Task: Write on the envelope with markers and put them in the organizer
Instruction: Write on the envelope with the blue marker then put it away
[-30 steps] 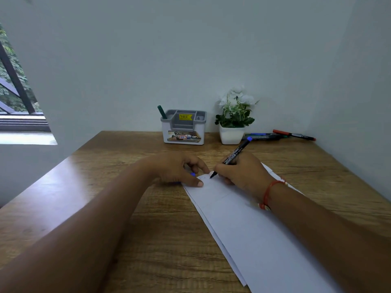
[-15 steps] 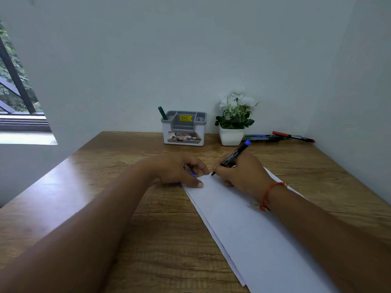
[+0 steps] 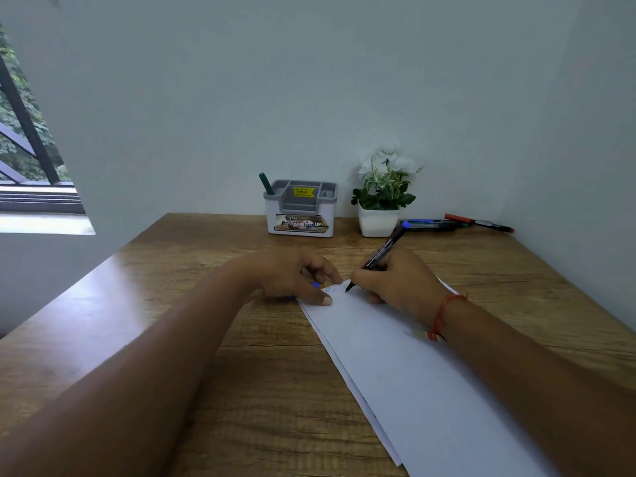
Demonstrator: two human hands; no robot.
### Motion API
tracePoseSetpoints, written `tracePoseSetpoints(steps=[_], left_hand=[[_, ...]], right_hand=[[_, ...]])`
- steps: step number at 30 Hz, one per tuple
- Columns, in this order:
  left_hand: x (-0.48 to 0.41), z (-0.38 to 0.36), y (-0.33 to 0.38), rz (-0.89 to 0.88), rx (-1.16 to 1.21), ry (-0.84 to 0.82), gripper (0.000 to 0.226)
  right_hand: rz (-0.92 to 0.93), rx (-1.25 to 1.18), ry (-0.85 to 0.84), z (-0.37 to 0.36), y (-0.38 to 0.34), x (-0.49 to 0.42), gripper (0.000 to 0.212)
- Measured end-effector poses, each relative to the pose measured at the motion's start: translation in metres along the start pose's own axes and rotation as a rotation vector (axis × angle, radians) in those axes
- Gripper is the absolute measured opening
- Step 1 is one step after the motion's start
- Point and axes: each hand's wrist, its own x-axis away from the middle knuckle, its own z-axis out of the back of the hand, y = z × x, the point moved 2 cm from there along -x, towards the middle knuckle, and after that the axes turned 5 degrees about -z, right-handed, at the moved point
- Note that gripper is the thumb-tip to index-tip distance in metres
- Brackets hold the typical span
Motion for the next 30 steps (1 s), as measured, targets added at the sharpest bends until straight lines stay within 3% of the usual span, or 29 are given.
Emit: tracePoseSetpoints(steps=[7, 14, 20, 30], left_hand=[[-0.0018, 0.0001, -0.002, -0.002, -0.008, -0.005, 0.04], [-0.0026, -0.0004, -0.0056, -0.012, 0.014, 0.014, 0.041], [-0.0047, 0.0, -0.0069, -0.013, -0.004, -0.01, 0.039], [-0.0039, -0.0002, -0.0058, -0.018, 0.005, 0.003, 0.039]], right_hand=[[0.007, 0.068, 0.045, -0.0022, -0.0003, -0.0026, 0.01], [0.167, 0.207, 0.072, -0.0007, -0.0061, 0.0031, 0.01], [0.063, 0.044, 0.057, 0.0033, 0.0011, -0.0021, 0.009], [0.081, 0.115, 0.038, 0.0023, 0.002, -0.0061, 0.017]])
